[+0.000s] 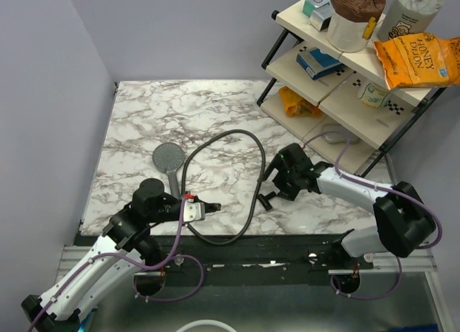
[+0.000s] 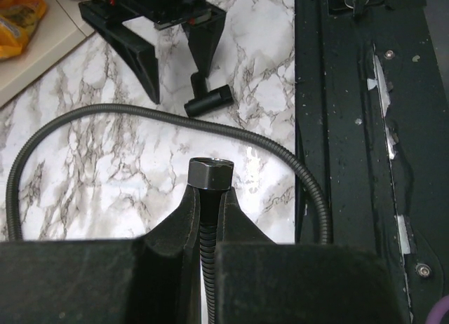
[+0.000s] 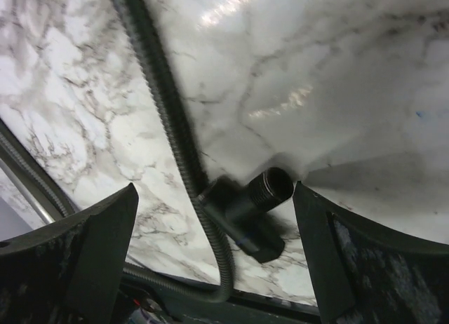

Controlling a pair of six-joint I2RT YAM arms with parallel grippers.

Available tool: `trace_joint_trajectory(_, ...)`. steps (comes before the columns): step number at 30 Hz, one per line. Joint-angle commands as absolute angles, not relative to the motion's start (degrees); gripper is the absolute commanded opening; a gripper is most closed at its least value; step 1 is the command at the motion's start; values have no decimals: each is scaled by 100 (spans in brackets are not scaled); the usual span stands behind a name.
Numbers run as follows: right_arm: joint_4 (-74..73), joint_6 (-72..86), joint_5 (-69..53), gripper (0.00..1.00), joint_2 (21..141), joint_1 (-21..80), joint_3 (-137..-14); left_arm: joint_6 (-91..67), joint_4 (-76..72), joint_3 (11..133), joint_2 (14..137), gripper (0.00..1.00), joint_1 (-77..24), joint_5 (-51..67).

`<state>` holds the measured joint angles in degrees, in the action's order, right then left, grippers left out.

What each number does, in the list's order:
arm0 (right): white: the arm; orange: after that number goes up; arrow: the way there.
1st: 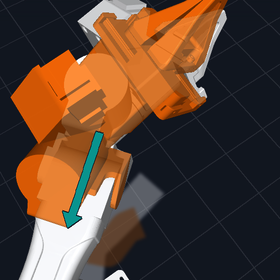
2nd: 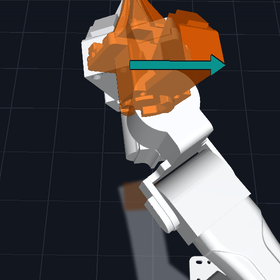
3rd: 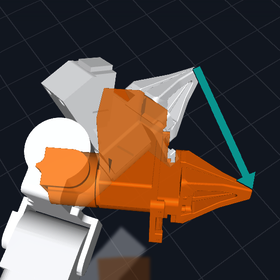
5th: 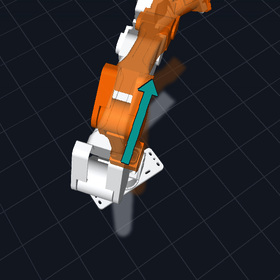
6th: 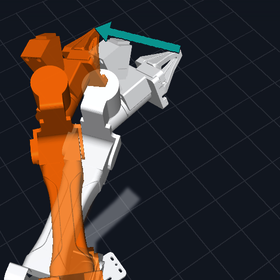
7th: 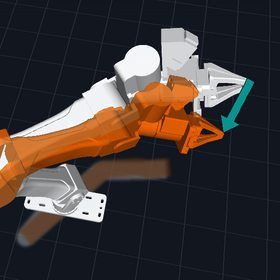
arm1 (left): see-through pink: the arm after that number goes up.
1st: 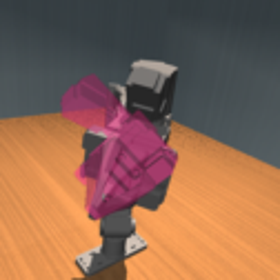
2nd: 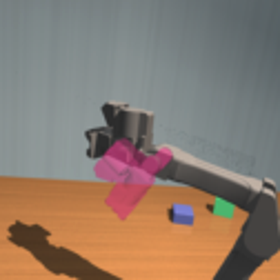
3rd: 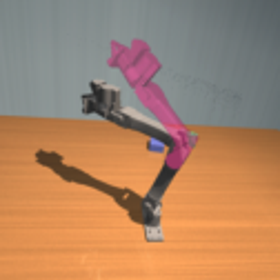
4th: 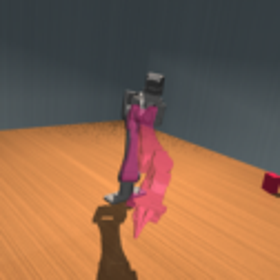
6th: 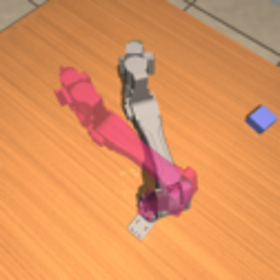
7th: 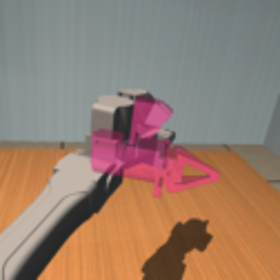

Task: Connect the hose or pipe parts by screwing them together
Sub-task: Pick up the adaptor from the center of the board.

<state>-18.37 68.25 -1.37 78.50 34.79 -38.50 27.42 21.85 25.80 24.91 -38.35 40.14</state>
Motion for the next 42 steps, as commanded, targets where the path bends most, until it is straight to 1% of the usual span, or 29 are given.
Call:
trace_joint_trajectory(1,-1994,6215,307,100,8322,3358,-4815,2725,2074,2768,2312,0,-3815,4148)
trace_joint_trajectory(2,-2152,6005,316,100,8584,3331,-5199,2716,2118,2777,2312,0,-3814,4157)
trace_joint_trajectory(6,-2530,5555,378,100,9043,3331,-5913,2672,2136,2786,2277,0,-3814,4210)
trace_joint_trajectory(8,-2924,5379,562,100,9062,3331,-6143,2672,2127,2769,2233,0,-3814,4201)
trace_joint_trajectory(10,-3128,5344,720,100,8825,3331,-6240,2663,2101,2734,2215,0,-3814,4149)
trace_joint_trajectory(12,-3217,5448,607,100,8388,3322,-6109,2646,2048,2698,2215,0,-3814,4140)
trace_joint_trajectory(16,-2752,6045,-813,100,7798,3313,-5381,2558,1890,2637,2250,0,-3814,4184)
trace_joint_trajectory(17,-2499,6395,-974,100,7700,3313,-4935,2523,1811,2628,2259,0,-3814,4184)
trace_joint_trajectory(22,-2339,7118,-1475,100,7243,3340,-4115,2163,1478,2584,2268,0,-3814,3833)
trace_joint_trajectory(23,-2190,7389,-1546,100,7025,3357,-3974,2023,1198,2540,2241,0,-3814,3710)
trace_joint_trajectory(24,-2154,7548,-1590,96,6918,3392,-3712,1691,1021,2418,2198,0,-3814,3439)
trace_joint_trajectory(27,-2214,7944,-1661,92,6645,3559,-3472,1249,441,2216,2092,0,-3814,3095)
trace_joint_trajectory(31,-2215,8130,-1793,92,6548,3787,-3279,993,185,2153,2214,0,-3814,2944)
trace_joint_trajectory(34,-2206,8121,-1863,92,6688,3893,-3295,879,27,2074,2171,0,-3814,2953)
trace_joint_trajectory(36,-2574,8033,-1548,92,6793,3929,-3401,853,35,2074,2162,0,-3814,2962)
trace_joint_trajectory(38,-2646,8146,-1206,93,6952,3929,-3402,861,52,2083,2171,0,-3814,2997)
trace_joint_trajectory(42,-2058,8788,-757,93,6961,3929,-3059,940,176,2144,2171,0,-3815,3085)
